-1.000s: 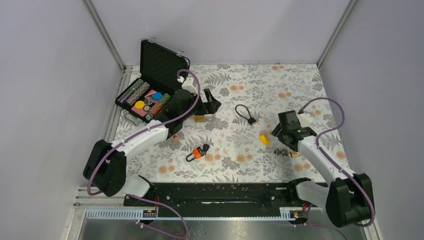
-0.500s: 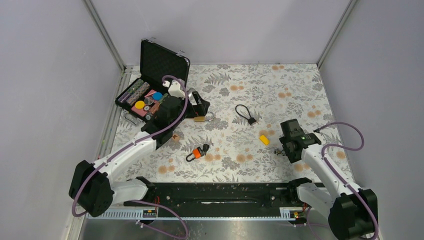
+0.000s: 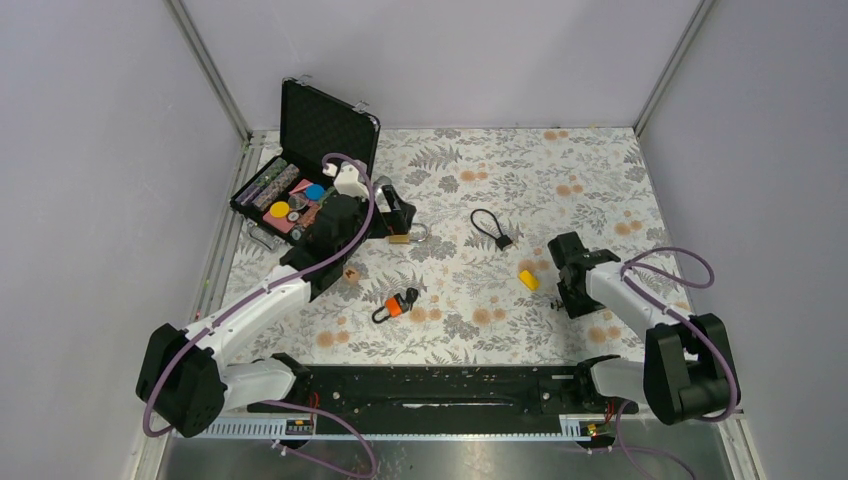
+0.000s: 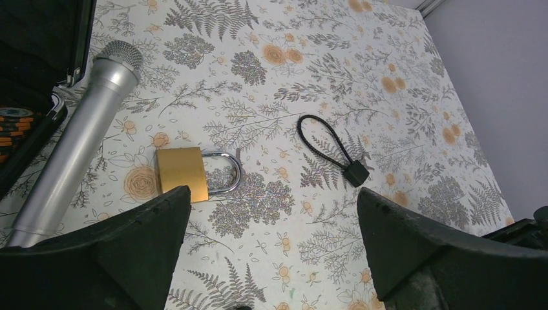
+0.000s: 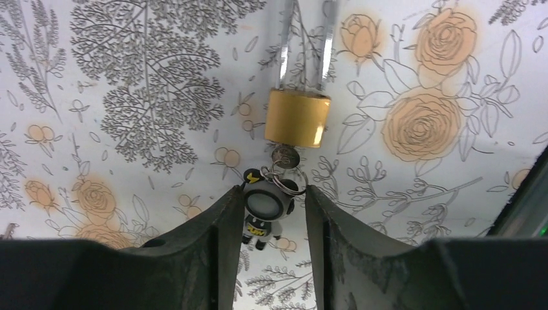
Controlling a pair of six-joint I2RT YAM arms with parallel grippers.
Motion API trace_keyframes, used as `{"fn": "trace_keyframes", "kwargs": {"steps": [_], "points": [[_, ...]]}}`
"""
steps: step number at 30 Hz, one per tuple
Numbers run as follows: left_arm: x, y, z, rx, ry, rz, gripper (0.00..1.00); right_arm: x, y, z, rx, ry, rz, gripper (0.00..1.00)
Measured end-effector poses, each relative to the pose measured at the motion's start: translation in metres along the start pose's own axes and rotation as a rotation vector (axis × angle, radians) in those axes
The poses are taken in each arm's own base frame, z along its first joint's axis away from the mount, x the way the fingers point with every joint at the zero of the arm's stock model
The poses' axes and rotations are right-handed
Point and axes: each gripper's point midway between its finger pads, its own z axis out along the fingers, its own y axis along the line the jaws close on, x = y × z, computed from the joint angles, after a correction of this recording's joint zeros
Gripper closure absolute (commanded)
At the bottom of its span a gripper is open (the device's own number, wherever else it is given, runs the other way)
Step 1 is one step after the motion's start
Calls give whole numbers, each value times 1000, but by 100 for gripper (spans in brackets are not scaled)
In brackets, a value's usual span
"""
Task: Lock with the key
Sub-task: Move the lock to the center of the board.
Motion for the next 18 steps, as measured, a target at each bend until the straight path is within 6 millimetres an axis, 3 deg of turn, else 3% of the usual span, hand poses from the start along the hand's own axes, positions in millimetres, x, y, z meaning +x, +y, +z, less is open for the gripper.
{"fn": "trace_keyframes", "kwargs": {"steps": [5, 10, 18], "points": [[0, 5, 1, -12, 0, 0, 1, -1, 9, 3, 6, -14, -15, 65], [3, 9, 1, -20, 5, 3, 1, -1, 10, 3, 6, -16, -47, 84], [3, 9, 1, -20, 6, 1, 1, 11, 11, -3, -59, 5, -93, 84]]}}
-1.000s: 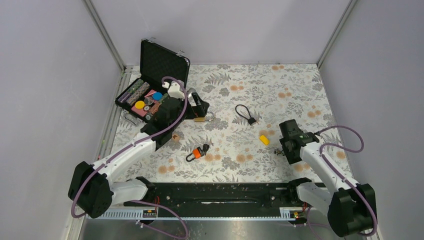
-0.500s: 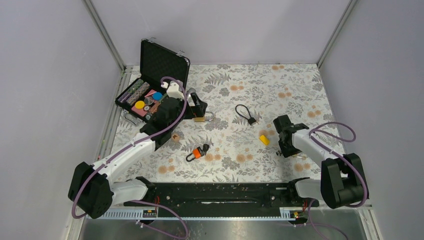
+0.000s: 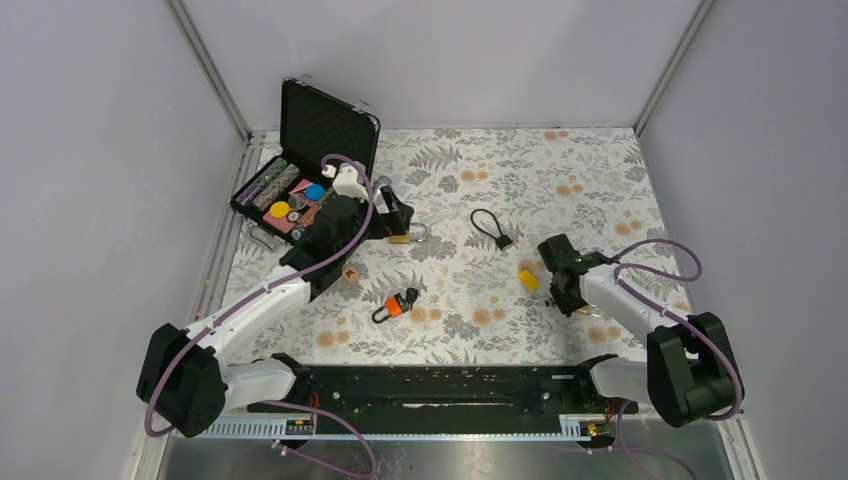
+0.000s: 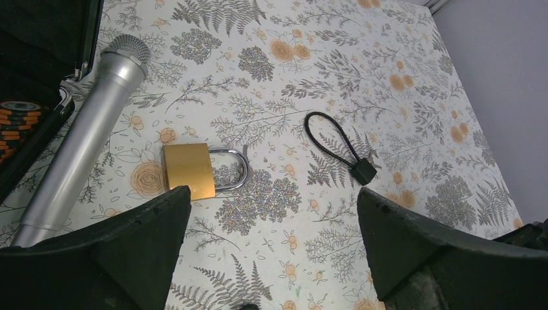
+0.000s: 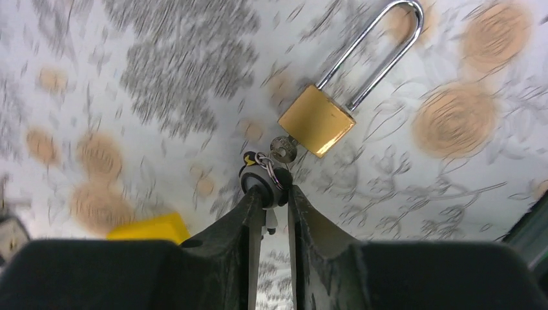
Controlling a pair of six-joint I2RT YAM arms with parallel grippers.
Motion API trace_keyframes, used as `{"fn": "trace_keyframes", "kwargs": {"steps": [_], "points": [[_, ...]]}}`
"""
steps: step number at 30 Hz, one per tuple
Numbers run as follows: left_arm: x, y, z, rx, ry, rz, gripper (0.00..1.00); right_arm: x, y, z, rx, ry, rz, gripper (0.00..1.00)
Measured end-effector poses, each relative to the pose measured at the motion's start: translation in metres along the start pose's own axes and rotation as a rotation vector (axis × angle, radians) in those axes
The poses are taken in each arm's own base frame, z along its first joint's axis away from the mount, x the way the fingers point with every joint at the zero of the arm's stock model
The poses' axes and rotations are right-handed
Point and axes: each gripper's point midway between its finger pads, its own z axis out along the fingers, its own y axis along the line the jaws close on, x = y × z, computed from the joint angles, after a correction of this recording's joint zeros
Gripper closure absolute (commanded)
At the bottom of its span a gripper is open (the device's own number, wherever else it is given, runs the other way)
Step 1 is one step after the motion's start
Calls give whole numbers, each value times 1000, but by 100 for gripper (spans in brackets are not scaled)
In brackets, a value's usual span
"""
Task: Lock with the key
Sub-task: Move the lock to the center of the board.
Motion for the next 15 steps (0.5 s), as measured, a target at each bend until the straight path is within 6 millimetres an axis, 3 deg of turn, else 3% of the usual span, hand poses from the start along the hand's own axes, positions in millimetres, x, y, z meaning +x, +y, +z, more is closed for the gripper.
{"fn": "trace_keyframes", "kwargs": {"steps": [8, 10, 12, 15], "points": [[4, 0, 2, 3, 15, -3, 1, 59, 30, -30, -146, 85, -130, 79], [5, 0, 2, 3, 15, -3, 1, 73, 36, -40, -172, 138, -142, 70], [6, 1, 2, 2, 16, -3, 1, 83, 43, -49, -194, 183, -151, 53], [8, 2, 2, 0, 21, -3, 1, 82, 51, -58, -219, 189, -151, 32]]}}
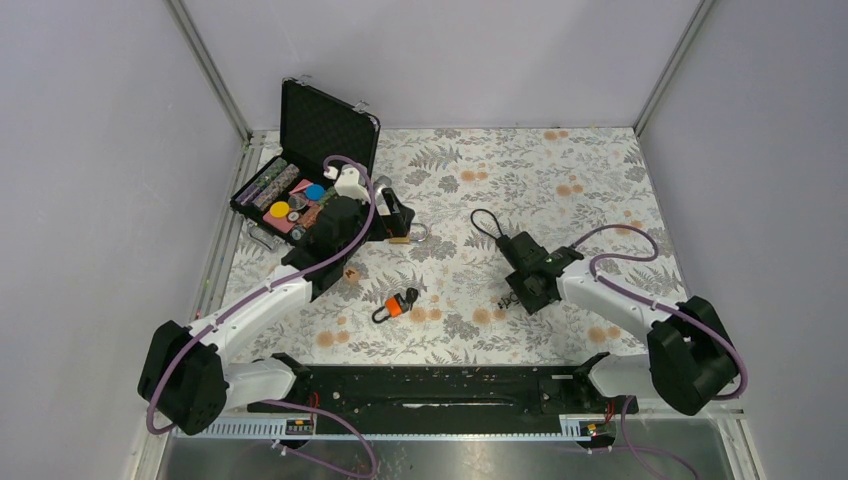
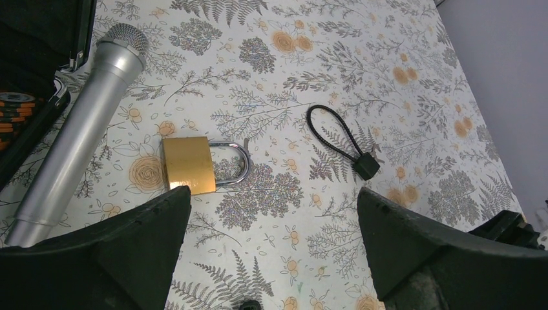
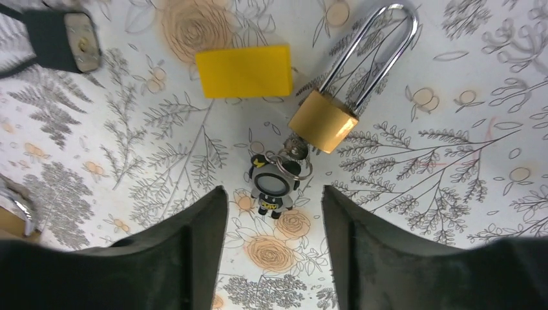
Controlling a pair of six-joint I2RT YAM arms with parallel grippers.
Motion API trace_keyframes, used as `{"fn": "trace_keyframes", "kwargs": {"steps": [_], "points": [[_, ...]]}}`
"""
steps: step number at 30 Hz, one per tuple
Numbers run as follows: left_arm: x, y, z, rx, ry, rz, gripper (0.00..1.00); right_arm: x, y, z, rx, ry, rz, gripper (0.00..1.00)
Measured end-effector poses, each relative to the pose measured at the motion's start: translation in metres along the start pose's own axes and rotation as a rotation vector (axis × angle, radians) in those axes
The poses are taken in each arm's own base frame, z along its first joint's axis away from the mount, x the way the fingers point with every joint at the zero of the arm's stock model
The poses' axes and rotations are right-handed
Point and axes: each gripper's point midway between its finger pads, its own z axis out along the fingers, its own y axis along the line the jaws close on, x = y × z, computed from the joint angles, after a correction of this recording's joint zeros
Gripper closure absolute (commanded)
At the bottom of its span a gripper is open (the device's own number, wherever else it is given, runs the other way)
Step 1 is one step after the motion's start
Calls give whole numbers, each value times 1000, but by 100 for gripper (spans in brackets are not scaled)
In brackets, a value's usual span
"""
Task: Lock with the key
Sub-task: Move the lock to the center of the board, then pick up the lock from the center of the board.
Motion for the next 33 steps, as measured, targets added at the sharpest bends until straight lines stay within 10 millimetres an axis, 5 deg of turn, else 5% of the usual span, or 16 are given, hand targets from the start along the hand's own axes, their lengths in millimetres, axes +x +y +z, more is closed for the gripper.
{"fn": "trace_keyframes", "kwargs": {"steps": [5, 11, 22, 33], "points": [[2, 0, 0, 1, 6, 0, 1, -21, 0, -13, -31, -84, 5, 27], [3, 0, 0, 4, 9, 1, 1, -36, -11, -12, 15, -128, 21, 37], [4, 1, 0, 4, 11, 1, 1, -36, -20, 17, 155, -114, -26, 47], [4, 1, 0, 4, 11, 2, 1, -27, -23, 36, 211, -71, -31, 47]]}}
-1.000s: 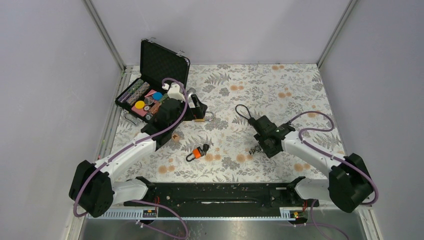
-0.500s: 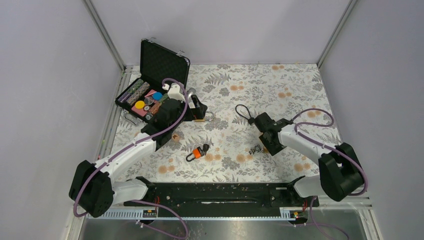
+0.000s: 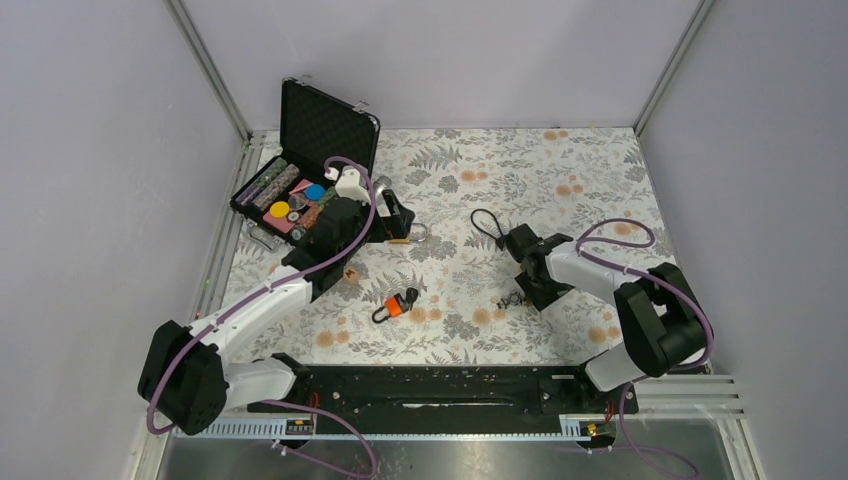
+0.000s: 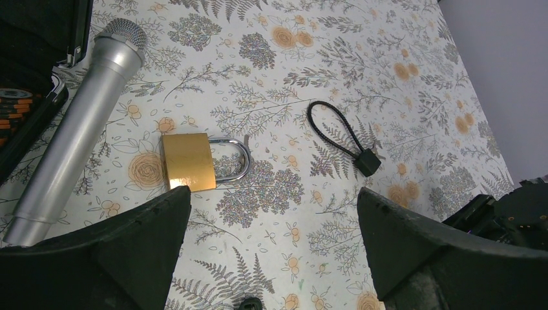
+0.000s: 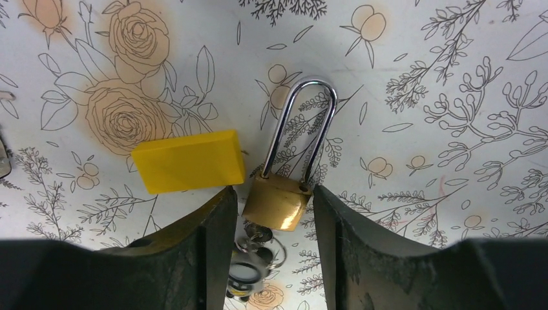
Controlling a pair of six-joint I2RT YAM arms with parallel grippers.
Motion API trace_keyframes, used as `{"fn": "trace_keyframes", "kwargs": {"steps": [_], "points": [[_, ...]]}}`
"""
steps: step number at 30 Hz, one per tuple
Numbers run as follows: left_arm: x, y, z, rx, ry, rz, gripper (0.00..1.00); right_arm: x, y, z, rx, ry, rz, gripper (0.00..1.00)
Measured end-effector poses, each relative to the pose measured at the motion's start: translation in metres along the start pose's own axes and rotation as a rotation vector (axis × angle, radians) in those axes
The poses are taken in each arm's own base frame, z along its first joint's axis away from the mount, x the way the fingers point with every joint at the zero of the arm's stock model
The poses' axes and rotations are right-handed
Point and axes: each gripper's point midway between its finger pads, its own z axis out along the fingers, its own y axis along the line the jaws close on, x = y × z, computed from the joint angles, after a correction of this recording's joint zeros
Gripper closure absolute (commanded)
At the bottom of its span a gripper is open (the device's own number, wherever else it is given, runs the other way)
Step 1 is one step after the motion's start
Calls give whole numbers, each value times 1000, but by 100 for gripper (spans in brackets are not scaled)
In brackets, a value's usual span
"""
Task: Lock with the key
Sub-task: Pick up the lock from the center of the board.
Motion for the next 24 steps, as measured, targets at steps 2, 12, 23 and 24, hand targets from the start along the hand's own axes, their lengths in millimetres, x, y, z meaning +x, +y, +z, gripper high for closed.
{"fn": "trace_keyframes", "kwargs": {"steps": [2, 12, 23, 24], "points": [[0, 0, 0, -1, -1, 0, 1, 0, 1, 0, 1, 2, 0, 52], [6, 5, -5, -6, 3, 5, 1, 0, 4, 0, -3, 5, -4, 87], [56, -26, -5, 244, 142, -57, 2, -5, 32, -53, -274, 69, 42, 87], [64, -32, -4, 287, 169, -69, 3, -6, 34, -60, -305, 71, 37, 87]]}}
